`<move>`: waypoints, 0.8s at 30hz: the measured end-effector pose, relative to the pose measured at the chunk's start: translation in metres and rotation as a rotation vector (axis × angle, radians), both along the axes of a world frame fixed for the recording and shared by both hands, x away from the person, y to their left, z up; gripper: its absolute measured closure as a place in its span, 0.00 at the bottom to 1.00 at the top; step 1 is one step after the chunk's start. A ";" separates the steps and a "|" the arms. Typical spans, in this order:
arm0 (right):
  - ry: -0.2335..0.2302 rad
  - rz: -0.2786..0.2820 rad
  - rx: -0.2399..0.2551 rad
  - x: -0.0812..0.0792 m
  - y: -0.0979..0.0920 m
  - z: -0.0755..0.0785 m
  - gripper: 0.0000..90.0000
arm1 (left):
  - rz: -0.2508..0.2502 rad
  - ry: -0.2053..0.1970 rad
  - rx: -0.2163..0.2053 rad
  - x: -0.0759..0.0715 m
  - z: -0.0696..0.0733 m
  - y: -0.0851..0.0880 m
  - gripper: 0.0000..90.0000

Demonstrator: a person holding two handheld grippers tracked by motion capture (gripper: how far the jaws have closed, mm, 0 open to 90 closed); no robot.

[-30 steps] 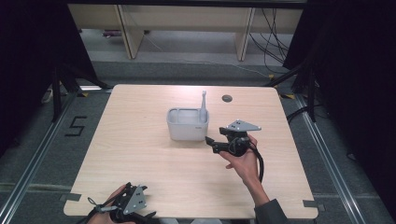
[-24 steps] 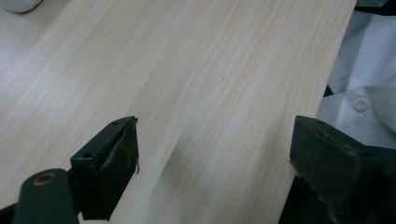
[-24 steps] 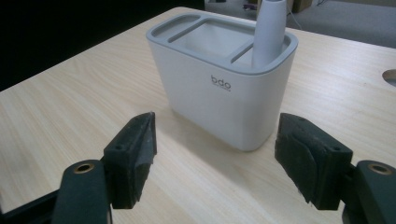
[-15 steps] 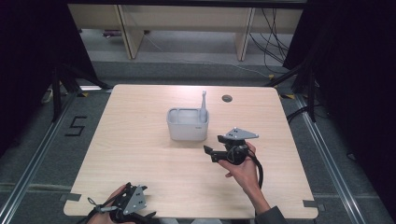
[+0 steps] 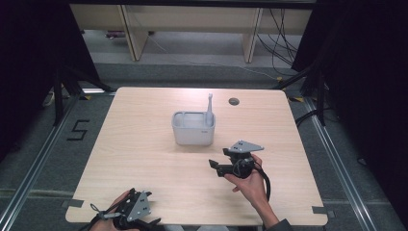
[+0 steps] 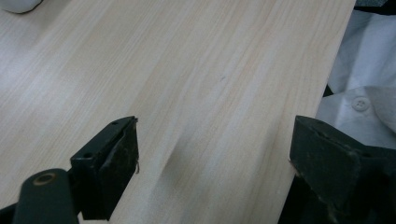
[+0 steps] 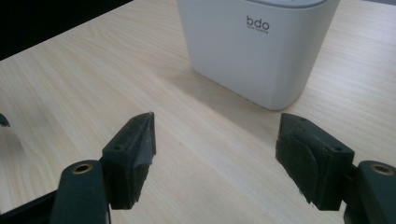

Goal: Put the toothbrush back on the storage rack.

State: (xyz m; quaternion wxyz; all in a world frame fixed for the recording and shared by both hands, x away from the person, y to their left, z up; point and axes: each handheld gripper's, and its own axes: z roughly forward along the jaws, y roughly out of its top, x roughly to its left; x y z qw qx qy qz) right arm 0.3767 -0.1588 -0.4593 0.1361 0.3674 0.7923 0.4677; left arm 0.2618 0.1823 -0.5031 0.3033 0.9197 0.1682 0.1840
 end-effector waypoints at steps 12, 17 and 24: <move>0.030 -0.001 -0.010 -0.011 -0.003 -0.007 0.32 | -0.003 0.002 -0.008 0.000 0.000 0.000 0.17; 0.017 0.010 -0.035 -0.014 -0.005 -0.009 0.31 | -0.002 0.001 -0.008 0.000 0.000 0.000 0.17; 0.033 0.036 -0.022 -0.018 -0.006 -0.012 0.30 | -0.001 -0.002 -0.011 0.000 -0.001 0.000 0.17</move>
